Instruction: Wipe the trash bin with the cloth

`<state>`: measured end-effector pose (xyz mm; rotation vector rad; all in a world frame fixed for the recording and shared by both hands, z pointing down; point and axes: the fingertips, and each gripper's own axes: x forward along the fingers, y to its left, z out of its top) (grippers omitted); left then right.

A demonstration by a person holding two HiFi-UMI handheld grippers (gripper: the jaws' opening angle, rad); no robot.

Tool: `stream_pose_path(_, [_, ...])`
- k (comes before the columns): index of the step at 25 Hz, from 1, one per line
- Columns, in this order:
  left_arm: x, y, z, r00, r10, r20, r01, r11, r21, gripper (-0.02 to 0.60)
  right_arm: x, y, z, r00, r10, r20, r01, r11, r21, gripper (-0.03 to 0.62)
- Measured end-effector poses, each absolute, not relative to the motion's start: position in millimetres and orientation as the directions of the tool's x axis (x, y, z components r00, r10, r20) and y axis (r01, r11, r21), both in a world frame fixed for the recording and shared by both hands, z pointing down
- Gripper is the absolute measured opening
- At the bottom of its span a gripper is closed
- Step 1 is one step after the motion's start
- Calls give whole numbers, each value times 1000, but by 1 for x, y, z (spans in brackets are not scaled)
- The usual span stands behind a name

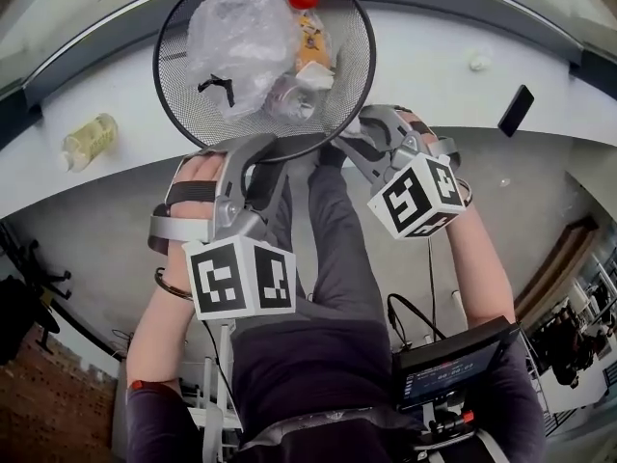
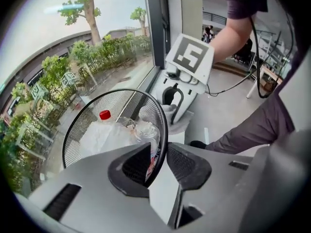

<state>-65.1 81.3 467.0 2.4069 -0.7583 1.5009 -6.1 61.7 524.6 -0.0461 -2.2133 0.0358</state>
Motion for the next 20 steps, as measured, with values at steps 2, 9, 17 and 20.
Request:
stream_pose_path(2, [-64,81,468,352,-319,880,-531,-842,-93,101,-16,81,523,-616,99,782,63,995,-76,91])
stream_pose_path(9, [-50,96,423,535,-269,801,-351,-933,-79,103,-1,66,524,-606,75,792,37,997,-66,92])
stream_pose_path(17, [-88,84,475,315,-264,912,-122,-964,-237,121,32,-68,489,-565,-273,779,-222,959,175,92])
stream_pose_path(20, [-80,81,481,302,-275,913,-108,-961,-253,80,17,-73,490,-568,-240,788,-119,971,210,92])
